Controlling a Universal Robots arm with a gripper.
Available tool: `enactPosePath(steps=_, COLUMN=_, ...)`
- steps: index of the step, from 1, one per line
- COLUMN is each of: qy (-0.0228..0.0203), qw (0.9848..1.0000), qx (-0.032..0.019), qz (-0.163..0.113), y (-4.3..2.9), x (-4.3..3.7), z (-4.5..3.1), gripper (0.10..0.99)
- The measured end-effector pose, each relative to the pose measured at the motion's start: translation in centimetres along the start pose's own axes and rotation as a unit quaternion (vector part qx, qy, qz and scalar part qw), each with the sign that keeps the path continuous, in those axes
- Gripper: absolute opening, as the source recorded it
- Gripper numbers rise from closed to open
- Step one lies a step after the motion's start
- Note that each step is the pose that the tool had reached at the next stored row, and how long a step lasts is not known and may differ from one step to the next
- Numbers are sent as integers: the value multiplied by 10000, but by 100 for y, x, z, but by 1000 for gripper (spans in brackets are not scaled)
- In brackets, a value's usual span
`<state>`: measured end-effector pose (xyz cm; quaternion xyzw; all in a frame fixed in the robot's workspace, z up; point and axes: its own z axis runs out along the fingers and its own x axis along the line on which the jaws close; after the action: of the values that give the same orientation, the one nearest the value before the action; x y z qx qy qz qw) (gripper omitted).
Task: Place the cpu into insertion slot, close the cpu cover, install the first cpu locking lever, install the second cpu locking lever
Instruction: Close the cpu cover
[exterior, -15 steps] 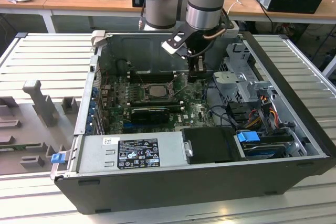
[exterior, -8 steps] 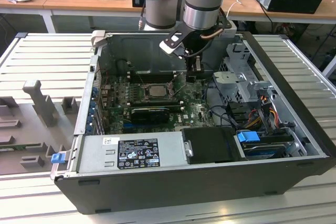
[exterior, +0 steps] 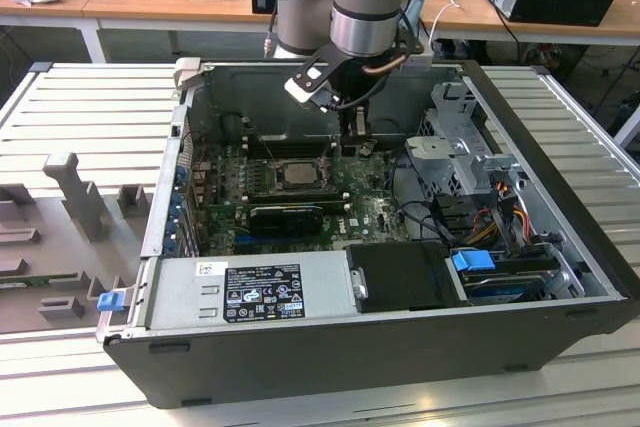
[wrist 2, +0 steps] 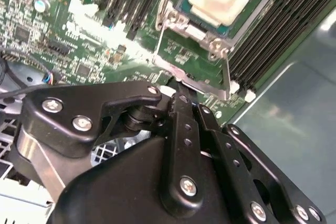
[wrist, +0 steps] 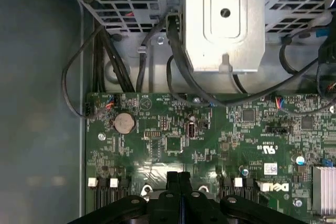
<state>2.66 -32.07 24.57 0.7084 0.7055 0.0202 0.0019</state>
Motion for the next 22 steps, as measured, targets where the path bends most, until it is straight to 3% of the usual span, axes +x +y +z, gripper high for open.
enactPosePath(steps=4, qy=0, qw=10000, qx=0, qz=0, y=-152, x=-1, z=-2, gripper=106)
enactPosePath(steps=7, qy=0, qw=10000, qx=0, qz=0, y=-219, x=-1, z=-2, gripper=106)
enactPosePath(steps=10, qy=1, qw=10000, qx=0, qz=-1, y=-260, x=-1, z=14, gripper=106)
enactPosePath(steps=15, qy=1, qw=10000, qx=0, qz=-9, y=-280, x=-4, z=120, gripper=106)
enactPosePath(steps=22, qy=3, qw=10000, qx=0, qz=-14, y=-421, x=-6, z=159, gripper=106)
